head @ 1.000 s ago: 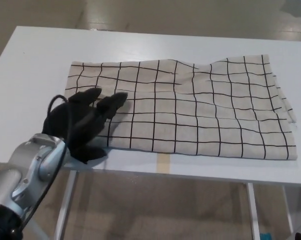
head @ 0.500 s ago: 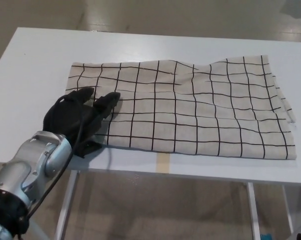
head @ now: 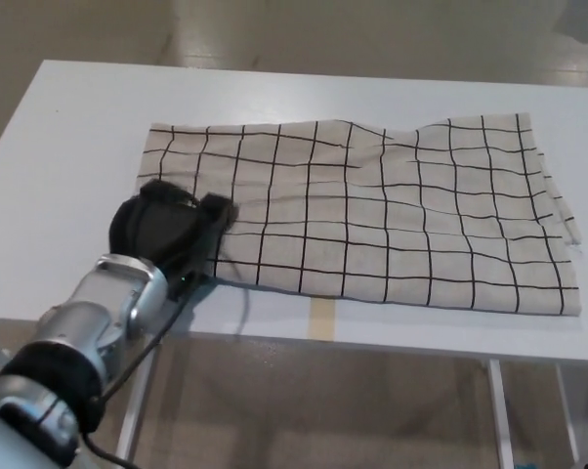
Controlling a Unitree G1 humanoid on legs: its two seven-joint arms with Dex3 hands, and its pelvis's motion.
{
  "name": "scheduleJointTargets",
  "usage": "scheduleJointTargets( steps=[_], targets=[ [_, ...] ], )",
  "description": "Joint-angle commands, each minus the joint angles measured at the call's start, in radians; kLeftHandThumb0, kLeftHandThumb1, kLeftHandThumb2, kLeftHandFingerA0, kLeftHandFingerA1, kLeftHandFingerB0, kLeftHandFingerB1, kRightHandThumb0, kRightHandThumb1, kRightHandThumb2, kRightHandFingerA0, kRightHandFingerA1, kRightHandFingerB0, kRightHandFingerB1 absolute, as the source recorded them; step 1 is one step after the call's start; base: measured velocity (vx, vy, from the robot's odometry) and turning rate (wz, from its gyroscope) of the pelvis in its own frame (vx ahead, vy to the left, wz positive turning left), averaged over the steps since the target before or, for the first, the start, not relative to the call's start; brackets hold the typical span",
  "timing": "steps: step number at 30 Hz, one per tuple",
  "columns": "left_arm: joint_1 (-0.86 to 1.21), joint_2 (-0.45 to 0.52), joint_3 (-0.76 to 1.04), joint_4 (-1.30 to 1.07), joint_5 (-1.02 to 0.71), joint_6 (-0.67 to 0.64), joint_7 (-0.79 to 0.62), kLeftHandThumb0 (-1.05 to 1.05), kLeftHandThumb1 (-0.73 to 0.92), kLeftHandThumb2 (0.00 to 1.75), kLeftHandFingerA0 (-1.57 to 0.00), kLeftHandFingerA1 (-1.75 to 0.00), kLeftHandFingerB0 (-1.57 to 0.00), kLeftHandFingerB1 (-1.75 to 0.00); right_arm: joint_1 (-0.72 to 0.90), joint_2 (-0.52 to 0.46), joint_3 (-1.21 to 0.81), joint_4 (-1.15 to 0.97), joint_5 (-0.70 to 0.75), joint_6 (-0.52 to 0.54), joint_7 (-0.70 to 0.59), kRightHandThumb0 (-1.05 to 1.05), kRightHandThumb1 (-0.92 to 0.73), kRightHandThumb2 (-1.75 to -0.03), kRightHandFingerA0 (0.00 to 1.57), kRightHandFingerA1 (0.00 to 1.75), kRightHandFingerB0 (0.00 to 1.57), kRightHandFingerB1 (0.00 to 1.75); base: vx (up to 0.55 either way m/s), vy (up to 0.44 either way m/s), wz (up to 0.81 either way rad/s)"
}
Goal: Use the left hand to fold a white towel with checkered patterns in half.
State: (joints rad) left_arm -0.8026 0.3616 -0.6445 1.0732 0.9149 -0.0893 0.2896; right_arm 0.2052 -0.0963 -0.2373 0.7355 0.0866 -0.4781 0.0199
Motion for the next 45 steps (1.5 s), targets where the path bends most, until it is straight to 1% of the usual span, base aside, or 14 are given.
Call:
scheduleJointTargets(
  steps=[1, 2, 3, 6, 25, 26, 29, 33, 34, 35, 39, 40, 42, 45],
  targets=[
    [0.03, -0.069, -0.071, 0.129, 0.047, 0.016, 0.147, -0.41, 0.42, 0.76, -0.99, -1.36, -0.94, -1.22, 0.01, -0.003, 0.007, -0.006, -0.011, -0.027, -0.006, -0.37, -0.61, -0.58, 0.31, 0.52, 0.27, 0.37, 0.0, 0.0, 0.0],
    [0.032, -0.076, -0.073, 0.139, 0.038, 0.008, 0.176, -0.41, 0.42, 0.76, -0.99, -1.36, -0.94, -1.22, 0.008, -0.003, 0.007, -0.009, -0.008, -0.025, -0.003, -0.37, -0.61, -0.58, 0.31, 0.52, 0.27, 0.37, 0.0, 0.0, 0.0],
    [0.03, -0.08, -0.07, 0.148, 0.028, 0.001, 0.181, -0.28, 0.56, 0.54, -0.68, -1.72, -0.77, -1.59, 0.006, -0.003, 0.008, -0.013, -0.008, -0.023, -0.004, -0.38, -0.61, -0.58, 0.31, 0.52, 0.28, 0.37, 0.0, 0.0, 0.0],
    [0.023, -0.082, -0.063, 0.165, 0.007, -0.01, 0.175, -0.24, 0.59, 0.54, -0.71, -1.75, -0.7, -1.64, 0.01, -0.001, 0.01, -0.027, -0.005, -0.021, -0.002, -0.39, -0.61, -0.58, 0.32, 0.52, 0.28, 0.39, 0.0, 0.0, 0.0],
    [-0.056, 0.083, -0.016, 0.196, -0.035, -0.06, 0.139, -0.27, 0.65, 0.57, -0.77, -1.73, -0.68, -1.62, 0.031, 0.003, -0.018, -0.033, 0.042, -0.023, 0.04, -0.39, -0.62, -0.58, 0.36, 0.59, 0.31, 0.41, 0.0, 0.0, 0.0],
    [-0.066, 0.096, -0.02, 0.2, -0.028, -0.06, 0.143, -0.27, 0.64, 0.57, -0.76, -1.74, -0.67, -1.63, 0.032, 0.003, -0.021, -0.032, 0.044, -0.024, 0.04, -0.44, -0.49, -0.79, 0.35, 0.63, 0.28, 0.51, 0.0, 0.0, 0.0],
    [-0.131, 0.151, -0.059, 0.212, 0.015, -0.064, 0.115, -0.26, 0.61, 0.59, -0.75, -1.58, -0.94, -0.99, 0.038, 0.008, -0.029, -0.048, 0.057, -0.012, 0.047, -0.39, -0.63, -0.59, 0.38, 0.64, 0.35, 0.43, 0.0, 0.0, 0.0],
    [-0.228, 0.202, -0.132, 0.214, 0.077, -0.063, 0.092, -0.25, 0.61, 0.59, -0.72, -1.6, -0.75, -1.41, 0.029, 0.013, -0.036, -0.061, 0.082, 0.011, 0.065, -0.44, -0.5, -0.81, 0.37, 0.67, 0.31, 0.52, 0.0, 0.0, 0.0],
    [-0.252, 0.212, -0.148, 0.213, 0.086, -0.074, 0.084, -0.25, 0.61, 0.6, -0.71, -1.59, -0.76, -1.41, 0.024, 0.014, -0.039, -0.057, 0.088, 0.013, 0.069, -0.39, -0.63, -0.58, 0.38, 0.67, 0.36, 0.41, 0.0, 0.0, 0.0],
    [-0.271, 0.22, -0.164, 0.209, 0.094, -0.084, 0.098, -0.41, 0.5, 0.67, -0.84, -1.44, -0.96, -0.95, 0.02, 0.014, -0.042, -0.056, 0.093, 0.017, 0.073, -0.39, -0.63, -0.59, 0.38, 0.67, 0.37, 0.41, 0.0, 0.0, 0.0],
    [-0.315, 0.223, -0.195, 0.195, 0.106, -0.092, 0.142, -0.29, 0.57, 0.57, -0.78, -1.5, -0.89, -1.13, 0.023, 0.016, -0.043, -0.077, 0.096, 0.025, 0.079, -0.39, -0.63, -0.58, 0.38, 0.67, 0.37, 0.41, 0.0, 0.0, 0.0],
    [-0.335, 0.217, -0.198, 0.185, 0.106, -0.1, 0.13, -0.32, 0.53, 0.57, -0.84, -1.3, -0.99, -0.8, 0.025, 0.017, -0.043, -0.08, 0.091, 0.022, 0.075, -0.45, -0.5, -0.82, 0.38, 0.68, 0.31, 0.51, 0.0, 0.0, 0.0],
    [-0.361, 0.207, -0.213, 0.167, 0.118, -0.103, 0.153, -0.35, 0.5, 0.56, -0.88, -1.1, -0.97, -0.53, 0.027, 0.022, -0.045, -0.086, 0.088, 0.02, 0.068, -0.44, -0.5, -0.82, 0.4, 0.69, 0.32, 0.52, 0.0, 0.0, 0.0],
    [-0.386, 0.183, -0.233, 0.151, 0.138, -0.096, 0.183, -0.36, 0.48, 0.56, -0.83, -1.25, -0.92, -0.5, 0.029, 0.021, -0.045, -0.087, 0.08, 0.017, 0.062, -0.44, -0.5, -0.83, 0.42, 0.69, 0.36, 0.54, 0.0, 0.0, 0.0]
  ],
)
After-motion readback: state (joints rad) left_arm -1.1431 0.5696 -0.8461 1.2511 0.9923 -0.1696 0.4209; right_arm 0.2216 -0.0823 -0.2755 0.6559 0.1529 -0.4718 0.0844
